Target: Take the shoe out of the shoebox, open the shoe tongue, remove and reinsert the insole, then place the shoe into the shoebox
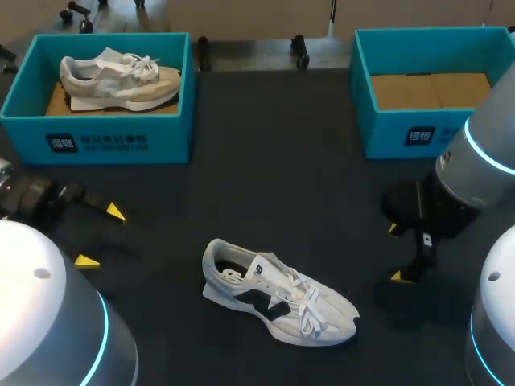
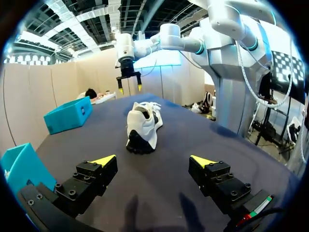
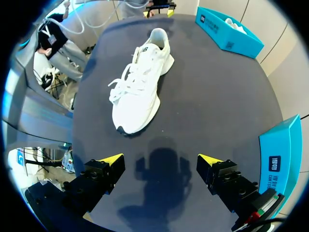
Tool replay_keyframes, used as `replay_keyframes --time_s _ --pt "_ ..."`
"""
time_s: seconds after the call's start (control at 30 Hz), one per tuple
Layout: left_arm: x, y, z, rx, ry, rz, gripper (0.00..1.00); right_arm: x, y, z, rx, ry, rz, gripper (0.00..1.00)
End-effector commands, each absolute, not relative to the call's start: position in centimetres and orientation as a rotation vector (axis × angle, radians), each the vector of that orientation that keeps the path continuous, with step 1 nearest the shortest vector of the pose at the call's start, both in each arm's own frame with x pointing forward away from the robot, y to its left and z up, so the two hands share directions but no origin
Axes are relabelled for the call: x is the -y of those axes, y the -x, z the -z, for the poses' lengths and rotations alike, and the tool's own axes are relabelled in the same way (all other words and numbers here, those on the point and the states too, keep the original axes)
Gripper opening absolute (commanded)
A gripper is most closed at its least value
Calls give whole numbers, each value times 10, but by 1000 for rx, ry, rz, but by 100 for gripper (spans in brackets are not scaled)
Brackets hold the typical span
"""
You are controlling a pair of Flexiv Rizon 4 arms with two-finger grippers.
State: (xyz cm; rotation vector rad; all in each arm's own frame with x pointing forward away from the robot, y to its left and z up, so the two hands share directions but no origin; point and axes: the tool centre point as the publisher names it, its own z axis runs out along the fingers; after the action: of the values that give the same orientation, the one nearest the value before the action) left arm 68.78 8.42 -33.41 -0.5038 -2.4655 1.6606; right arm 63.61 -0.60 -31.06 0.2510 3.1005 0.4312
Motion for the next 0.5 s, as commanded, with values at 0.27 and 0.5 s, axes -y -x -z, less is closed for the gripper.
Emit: replay_keyframes --time_s 0.27,0.5 --pt "-100 -721 367 2353 384 -1791 100 6 -635 311 -3098 -251 -431 100" --pt "-102 -710 376 2349 265 -1893 100 6 -635 311 -3098 -251 -431 100"
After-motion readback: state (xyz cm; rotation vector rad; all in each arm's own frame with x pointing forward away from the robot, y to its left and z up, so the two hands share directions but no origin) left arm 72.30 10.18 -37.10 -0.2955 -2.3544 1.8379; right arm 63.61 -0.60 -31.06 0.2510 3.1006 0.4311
